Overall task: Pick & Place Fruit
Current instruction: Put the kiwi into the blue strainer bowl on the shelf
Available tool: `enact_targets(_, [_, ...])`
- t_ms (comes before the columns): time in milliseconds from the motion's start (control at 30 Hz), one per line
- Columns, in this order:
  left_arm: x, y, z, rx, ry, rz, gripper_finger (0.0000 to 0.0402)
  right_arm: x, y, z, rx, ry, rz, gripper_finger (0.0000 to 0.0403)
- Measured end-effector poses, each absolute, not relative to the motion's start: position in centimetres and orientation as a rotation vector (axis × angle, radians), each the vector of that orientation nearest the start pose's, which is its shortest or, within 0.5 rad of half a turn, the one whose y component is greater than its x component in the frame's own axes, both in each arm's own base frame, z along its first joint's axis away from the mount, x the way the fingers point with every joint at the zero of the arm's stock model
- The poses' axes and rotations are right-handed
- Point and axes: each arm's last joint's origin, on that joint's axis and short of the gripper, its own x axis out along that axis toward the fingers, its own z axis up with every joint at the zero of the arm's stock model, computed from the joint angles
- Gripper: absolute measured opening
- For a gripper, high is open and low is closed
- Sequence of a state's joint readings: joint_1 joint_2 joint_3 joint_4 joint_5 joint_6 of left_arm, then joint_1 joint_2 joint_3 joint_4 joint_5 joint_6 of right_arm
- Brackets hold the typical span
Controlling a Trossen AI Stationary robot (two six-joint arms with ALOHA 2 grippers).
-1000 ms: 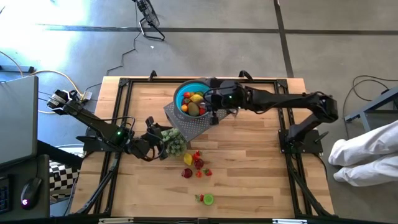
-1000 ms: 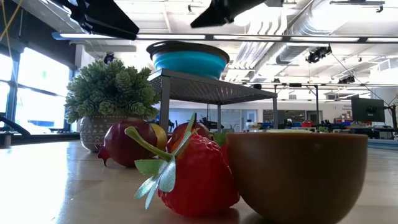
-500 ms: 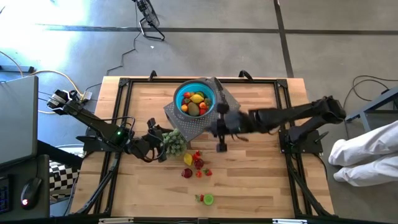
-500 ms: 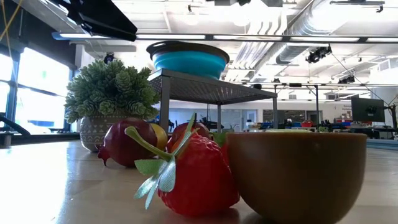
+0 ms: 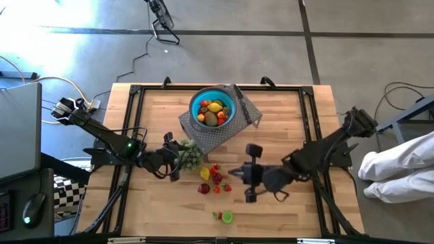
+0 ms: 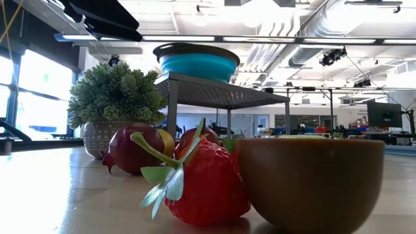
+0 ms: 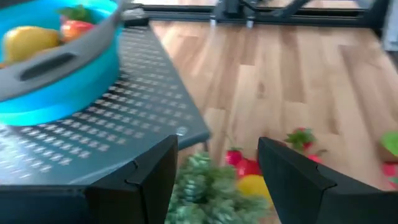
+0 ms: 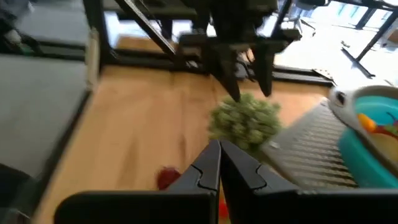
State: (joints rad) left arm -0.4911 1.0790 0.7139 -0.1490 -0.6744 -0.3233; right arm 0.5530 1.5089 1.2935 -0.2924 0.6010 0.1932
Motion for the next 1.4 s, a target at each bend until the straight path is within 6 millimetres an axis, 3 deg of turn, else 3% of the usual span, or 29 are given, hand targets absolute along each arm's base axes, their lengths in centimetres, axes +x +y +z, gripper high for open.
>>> enact_targets(467, [20.6, -9.1, 25.9, -0.01, 0.428, 0.18, 0.0218, 32.8, 20.6, 29.5, 0.106, 0.349, 0.133, 0.0002])
enact_targets(733, [20.5, -9.1, 25.8, -0.007, 0.439, 0.181, 0.0218, 33.8, 23.2, 30.3, 0.096, 0.403, 0.146, 0.0002])
enact_targets(967, [20.5, -9.1, 25.7, -0.004, 0.445, 0.181, 0.0218, 34.7, 24.9, 29.9, 0.038, 0.581, 0.13, 0.0002])
enact_targets(1267, [20.5, -9.1, 25.6, 0.0, 0.451, 0.183, 0.0218, 35.4, 25.7, 25.7, 0.054, 0.772, 0.153, 0.0005])
enact_targets(1400, [20.5, -9.1, 25.6, 0.0, 0.451, 0.183, 0.0218, 35.6, 25.9, 23.8, 0.093, 0.862, 0.144, 0.0037])
